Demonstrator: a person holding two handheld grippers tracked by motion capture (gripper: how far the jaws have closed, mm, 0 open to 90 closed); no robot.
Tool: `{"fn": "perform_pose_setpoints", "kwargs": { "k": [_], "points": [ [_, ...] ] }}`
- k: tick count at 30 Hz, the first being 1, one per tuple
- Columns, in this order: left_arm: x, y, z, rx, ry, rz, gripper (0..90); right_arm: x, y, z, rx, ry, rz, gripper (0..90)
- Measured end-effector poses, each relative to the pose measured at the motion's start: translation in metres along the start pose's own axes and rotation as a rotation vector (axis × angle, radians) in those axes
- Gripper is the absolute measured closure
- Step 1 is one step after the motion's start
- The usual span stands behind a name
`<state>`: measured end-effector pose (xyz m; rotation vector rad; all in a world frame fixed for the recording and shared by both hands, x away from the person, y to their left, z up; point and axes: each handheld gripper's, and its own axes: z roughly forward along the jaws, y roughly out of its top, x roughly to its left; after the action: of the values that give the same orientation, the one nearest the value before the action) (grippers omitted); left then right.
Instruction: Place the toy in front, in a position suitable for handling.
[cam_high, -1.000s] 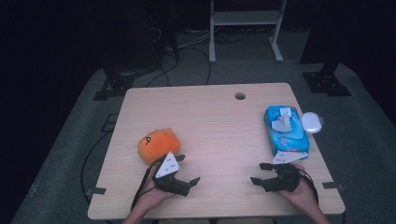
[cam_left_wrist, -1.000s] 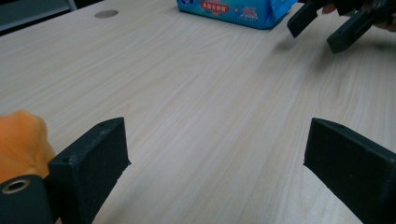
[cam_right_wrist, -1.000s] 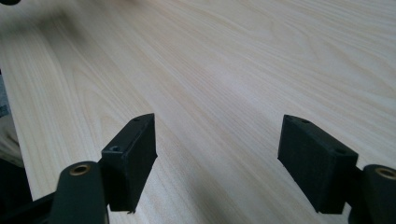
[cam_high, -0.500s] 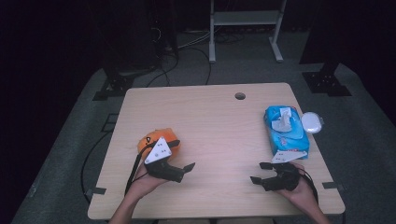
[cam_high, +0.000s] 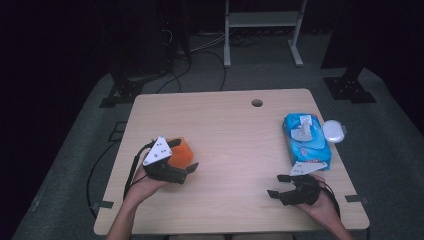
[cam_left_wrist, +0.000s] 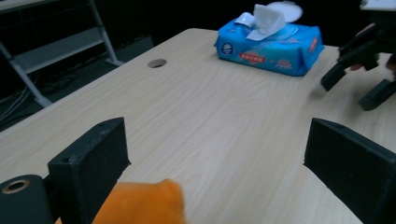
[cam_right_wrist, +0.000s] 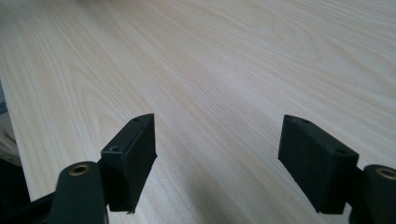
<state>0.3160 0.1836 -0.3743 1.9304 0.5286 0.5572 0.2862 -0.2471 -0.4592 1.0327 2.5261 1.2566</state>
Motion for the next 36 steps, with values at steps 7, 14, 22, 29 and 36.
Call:
{"fn": "perform_pose_setpoints", "kwargs": {
  "k": [7, 14, 22, 29, 36],
  "points": [
    [0.026, -0.007, -0.012, 0.009, 0.057, -0.029, 5.4, 0.000, 0.000, 0.000, 0.002, -0.001, -0.001, 26.4],
    [0.048, -0.020, -0.016, 0.025, 0.089, -0.071, 5.5, 0.000, 0.000, 0.001, 0.004, 0.000, -0.006, 26.4],
    [0.071, -0.040, -0.011, 0.025, 0.081, -0.182, 6.5, 0.000, 0.000, 0.001, 0.008, 0.001, -0.007, 26.4],
    [0.077, -0.053, -0.002, 0.083, 0.064, -0.207, 10.3, 0.001, 0.000, 0.002, 0.018, 0.003, -0.006, 26.5],
    [0.074, -0.069, 0.007, 0.113, 0.048, -0.245, 13.6, 0.002, 0.000, 0.003, 0.021, 0.004, -0.014, 26.7]
  ]
}}
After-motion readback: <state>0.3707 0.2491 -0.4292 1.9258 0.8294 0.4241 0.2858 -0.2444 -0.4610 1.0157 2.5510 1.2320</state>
